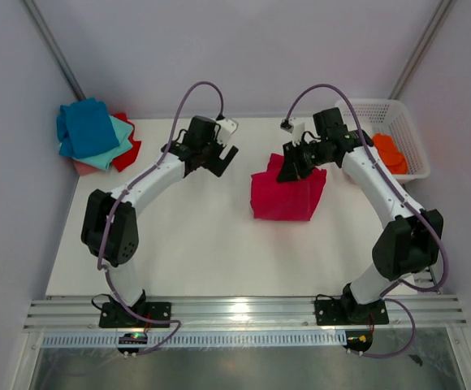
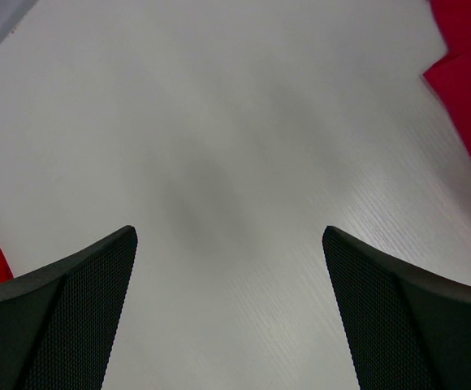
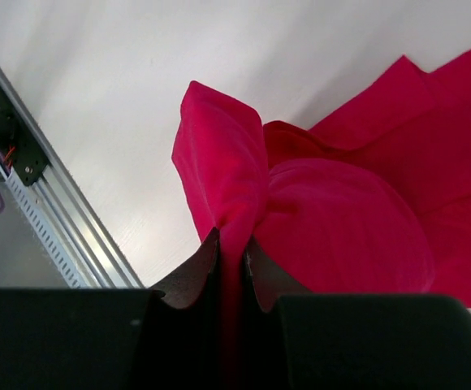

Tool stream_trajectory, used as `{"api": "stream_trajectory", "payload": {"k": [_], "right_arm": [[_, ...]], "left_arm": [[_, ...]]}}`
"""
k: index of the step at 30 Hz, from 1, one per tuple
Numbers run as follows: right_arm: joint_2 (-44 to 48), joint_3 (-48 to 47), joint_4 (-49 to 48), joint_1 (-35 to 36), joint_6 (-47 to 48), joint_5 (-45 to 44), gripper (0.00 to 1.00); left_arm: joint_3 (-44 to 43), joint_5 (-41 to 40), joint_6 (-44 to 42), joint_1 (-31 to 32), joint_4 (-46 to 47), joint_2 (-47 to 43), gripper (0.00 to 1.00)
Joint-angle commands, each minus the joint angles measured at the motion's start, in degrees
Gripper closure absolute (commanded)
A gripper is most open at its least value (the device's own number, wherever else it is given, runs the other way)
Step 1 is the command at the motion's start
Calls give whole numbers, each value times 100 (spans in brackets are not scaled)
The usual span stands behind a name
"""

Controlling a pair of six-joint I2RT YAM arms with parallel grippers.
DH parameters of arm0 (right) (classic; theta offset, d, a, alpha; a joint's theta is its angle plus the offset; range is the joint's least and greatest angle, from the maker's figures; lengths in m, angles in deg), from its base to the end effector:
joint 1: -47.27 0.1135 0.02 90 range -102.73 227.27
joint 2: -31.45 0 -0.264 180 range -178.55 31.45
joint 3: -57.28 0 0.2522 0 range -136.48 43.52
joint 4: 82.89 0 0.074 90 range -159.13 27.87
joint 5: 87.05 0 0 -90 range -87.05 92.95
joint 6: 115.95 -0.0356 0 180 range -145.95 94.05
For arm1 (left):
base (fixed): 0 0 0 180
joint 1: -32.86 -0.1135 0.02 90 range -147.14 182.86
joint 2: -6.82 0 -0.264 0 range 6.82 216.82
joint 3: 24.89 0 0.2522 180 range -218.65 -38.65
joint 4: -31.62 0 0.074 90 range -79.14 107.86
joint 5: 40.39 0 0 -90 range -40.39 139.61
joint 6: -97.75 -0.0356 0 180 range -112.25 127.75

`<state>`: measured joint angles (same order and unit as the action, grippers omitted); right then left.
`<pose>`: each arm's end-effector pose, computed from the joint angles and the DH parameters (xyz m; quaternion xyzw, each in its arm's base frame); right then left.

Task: Fold and stack the t-shirts
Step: Fold the tshirt

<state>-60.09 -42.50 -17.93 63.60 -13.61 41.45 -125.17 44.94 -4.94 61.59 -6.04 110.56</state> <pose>0.3129 0.1148 0.3284 -0.3154 0.8530 0.3251 0.2592 0.3670 -0.1979 0.2827 0.3059 0.8568 -0.0209 0.4145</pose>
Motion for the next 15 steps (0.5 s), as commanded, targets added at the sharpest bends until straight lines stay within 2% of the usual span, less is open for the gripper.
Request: {"api": "stream_trajectory", "payload": {"k": [1, 15], "right_arm": [[-91, 15, -549, -323, -363, -27, 97], [-1532, -697, -909, -851, -4, -685, 97]], "left_arm": [[-23, 115, -14, -17, 193, 84, 2], [3, 256, 64, -17, 149, 120, 3]]}}
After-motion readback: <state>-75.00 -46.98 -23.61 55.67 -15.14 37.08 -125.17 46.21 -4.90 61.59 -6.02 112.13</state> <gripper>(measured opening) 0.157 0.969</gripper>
